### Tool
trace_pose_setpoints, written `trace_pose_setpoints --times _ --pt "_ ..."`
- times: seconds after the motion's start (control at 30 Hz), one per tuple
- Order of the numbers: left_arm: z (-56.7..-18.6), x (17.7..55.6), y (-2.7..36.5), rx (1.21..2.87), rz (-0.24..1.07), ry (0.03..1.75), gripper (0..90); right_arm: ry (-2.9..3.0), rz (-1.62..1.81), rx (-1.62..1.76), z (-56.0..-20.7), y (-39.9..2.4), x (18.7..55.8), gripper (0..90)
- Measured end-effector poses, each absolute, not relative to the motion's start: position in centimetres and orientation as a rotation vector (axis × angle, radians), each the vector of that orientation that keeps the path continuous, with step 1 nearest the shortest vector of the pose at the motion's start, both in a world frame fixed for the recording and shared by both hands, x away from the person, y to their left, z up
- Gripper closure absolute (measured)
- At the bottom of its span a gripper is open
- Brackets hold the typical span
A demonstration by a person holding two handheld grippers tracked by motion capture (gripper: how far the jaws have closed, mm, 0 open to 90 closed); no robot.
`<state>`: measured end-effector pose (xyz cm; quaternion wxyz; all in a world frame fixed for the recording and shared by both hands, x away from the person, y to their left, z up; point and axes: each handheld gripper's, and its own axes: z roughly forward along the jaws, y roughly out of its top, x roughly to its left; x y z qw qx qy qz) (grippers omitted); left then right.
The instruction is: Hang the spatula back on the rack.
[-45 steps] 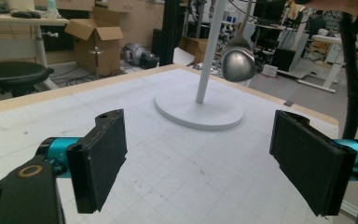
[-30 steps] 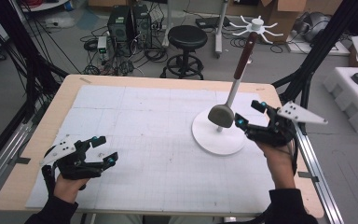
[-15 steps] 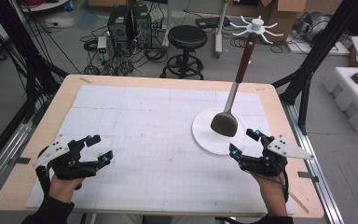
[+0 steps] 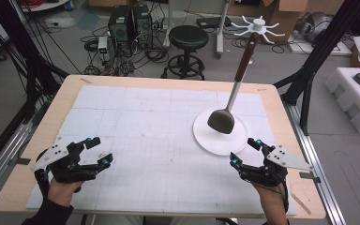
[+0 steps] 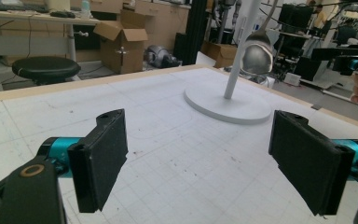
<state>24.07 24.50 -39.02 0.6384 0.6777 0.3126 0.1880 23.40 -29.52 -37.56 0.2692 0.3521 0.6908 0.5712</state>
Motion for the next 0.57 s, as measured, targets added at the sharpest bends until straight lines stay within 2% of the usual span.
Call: trace_pose_setpoints --times 0.57 --pt "-39.07 24.28 24.17 1.527 0.423 0.728 19.9 1.860 1.552 0.959 -37.63 -29.57 23.57 17.5"
